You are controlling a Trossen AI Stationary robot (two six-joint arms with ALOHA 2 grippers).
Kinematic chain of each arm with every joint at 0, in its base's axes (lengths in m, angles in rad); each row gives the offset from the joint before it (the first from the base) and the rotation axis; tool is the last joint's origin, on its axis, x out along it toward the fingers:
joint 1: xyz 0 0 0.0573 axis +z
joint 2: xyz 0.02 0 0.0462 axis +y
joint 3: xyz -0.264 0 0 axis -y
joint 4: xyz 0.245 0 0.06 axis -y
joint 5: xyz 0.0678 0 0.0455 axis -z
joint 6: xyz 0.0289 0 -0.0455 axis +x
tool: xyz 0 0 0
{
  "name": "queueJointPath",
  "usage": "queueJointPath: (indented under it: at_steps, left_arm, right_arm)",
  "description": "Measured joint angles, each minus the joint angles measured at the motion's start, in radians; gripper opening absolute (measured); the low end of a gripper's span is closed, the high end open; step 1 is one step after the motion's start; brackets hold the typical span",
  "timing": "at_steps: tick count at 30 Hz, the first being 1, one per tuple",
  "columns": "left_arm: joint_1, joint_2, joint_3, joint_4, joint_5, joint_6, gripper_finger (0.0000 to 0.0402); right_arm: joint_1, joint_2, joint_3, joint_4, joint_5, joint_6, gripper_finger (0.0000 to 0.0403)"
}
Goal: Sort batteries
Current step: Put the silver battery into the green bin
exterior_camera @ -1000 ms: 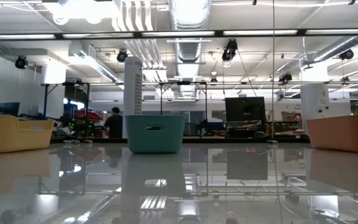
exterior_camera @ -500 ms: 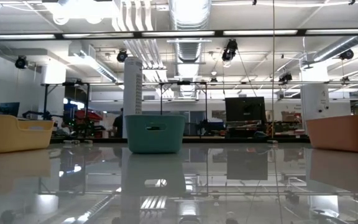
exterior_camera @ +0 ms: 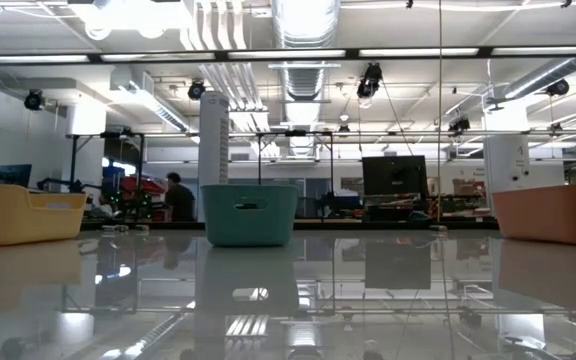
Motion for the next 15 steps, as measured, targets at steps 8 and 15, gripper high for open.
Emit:
queueJointPath:
  at_steps: [8,15]
  left_arm:
    - [0.018,0.172,0.253,-0.012,-0.093,0.200,0.0215]
    - [0.022,0.249,0.420,-0.114,-0.132,0.225,0.0244]
  right_arm:
    - [-0.079,0.003,0.082,0.064,-0.001,-0.010,0.0202]
    - [-0.083,0.001,0.094,0.135,-0.004,0.009,0.0198]
